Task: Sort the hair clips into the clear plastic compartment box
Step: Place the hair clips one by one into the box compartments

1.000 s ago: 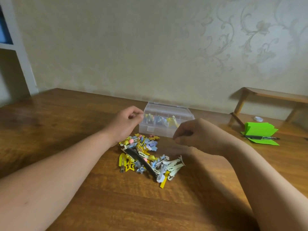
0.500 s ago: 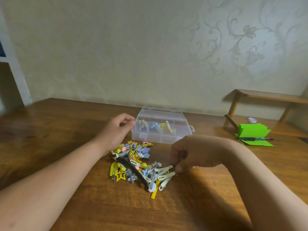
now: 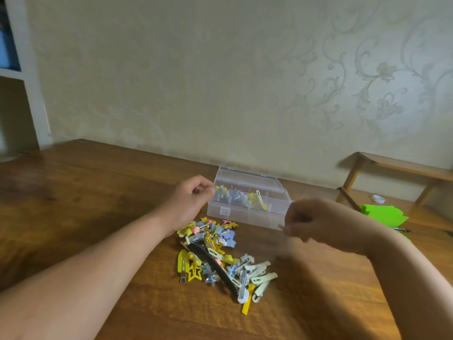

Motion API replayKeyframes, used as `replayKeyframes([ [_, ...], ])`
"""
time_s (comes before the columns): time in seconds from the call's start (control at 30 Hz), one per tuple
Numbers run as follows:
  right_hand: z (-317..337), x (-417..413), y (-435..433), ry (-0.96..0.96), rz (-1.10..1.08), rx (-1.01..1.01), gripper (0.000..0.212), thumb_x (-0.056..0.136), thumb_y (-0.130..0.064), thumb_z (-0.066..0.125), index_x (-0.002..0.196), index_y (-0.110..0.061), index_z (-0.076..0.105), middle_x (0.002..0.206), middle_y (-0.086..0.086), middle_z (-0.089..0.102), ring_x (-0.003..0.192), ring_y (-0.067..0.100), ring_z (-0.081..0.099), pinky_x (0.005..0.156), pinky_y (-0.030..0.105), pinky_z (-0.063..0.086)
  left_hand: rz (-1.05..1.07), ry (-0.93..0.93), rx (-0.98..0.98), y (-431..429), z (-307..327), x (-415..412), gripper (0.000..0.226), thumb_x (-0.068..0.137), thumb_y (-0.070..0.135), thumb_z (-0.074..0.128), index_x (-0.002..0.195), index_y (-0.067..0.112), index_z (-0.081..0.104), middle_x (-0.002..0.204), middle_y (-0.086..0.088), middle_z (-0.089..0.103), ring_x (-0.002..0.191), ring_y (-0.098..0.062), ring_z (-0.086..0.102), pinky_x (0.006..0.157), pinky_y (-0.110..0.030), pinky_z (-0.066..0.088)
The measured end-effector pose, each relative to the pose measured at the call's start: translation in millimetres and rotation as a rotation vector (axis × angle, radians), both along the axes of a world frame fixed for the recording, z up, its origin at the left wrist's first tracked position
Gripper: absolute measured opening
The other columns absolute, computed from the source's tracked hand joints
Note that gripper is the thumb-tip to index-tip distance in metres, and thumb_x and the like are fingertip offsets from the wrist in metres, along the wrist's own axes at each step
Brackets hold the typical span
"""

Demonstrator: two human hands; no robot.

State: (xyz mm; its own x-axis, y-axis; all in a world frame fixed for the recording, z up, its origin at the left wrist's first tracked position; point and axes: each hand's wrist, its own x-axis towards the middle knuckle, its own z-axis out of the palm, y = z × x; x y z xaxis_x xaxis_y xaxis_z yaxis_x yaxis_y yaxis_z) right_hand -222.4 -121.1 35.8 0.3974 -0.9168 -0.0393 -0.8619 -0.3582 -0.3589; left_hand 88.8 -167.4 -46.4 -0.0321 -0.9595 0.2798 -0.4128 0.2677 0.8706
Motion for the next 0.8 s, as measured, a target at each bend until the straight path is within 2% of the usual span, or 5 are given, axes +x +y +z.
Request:
replayKeyframes([
  [0.17,2.6,22.9,-50.8,-0.305,-0.237,-0.179,0.005,0.099,-0.026,0.072,0.097,-0.025,0.077,0.084,-0.004,0.076,0.072,0.009,0.069,0.059,0.021,0.052,-0.022,-0.019,-0.005,-0.2,0.2,-1.5,0.021,0.108,0.035,0.058,0.123,0.026,0.070,0.115,0.003,0.068,0.109,-0.010,0.062,0.088,-0.023,0.047],
  [0.27,7.9,41.9,-89.8,-0.232,-0.318,-0.150,0.010,0.095,-0.023,0.074,0.091,-0.015,0.078,0.079,0.003,0.075,0.064,0.014,0.064,0.047,0.020,0.046,-0.022,-0.018,-0.003,-1.3,-0.4,-0.7,0.021,0.108,0.036,0.059,0.122,0.027,0.070,0.115,0.002,0.068,0.109,-0.011,0.062,0.088,-0.024,0.048],
  [0.47,-8.9,71.0,-143.3,0.075,-0.354,-0.179,0.020,0.086,-0.028,0.079,0.090,-0.009,0.083,0.086,0.008,0.078,0.076,0.022,0.068,0.069,0.034,0.056,-0.019,-0.032,-0.013,-3.4,-2.0,2.1,0.023,0.107,0.040,0.059,0.122,0.028,0.071,0.116,0.005,0.067,0.109,-0.010,0.063,0.094,-0.030,0.050],
  [0.6,-21.0,73.6,-151.9,0.184,-0.358,-0.173,0.027,0.084,-0.036,0.081,0.091,-0.009,0.082,0.089,0.009,0.077,0.082,0.025,0.071,0.070,0.035,0.059,-0.015,-0.058,-0.016,-5.7,-3.6,3.6,0.022,0.105,0.044,0.059,0.118,0.032,0.071,0.113,0.005,0.068,0.106,-0.012,0.064,0.095,-0.036,0.052],
  [0.8,-12.7,75.5,-93.4,-0.206,-0.320,-0.320,0.013,0.095,-0.025,0.069,0.090,-0.020,0.079,0.081,-0.009,0.073,0.078,0.016,0.068,0.066,0.029,0.053,-0.012,-0.089,-0.009,-4.8,-2.6,3.4,0.024,0.105,0.049,0.055,0.120,0.036,0.069,0.113,0.009,0.068,0.107,-0.010,0.064,0.095,-0.037,0.054],
])
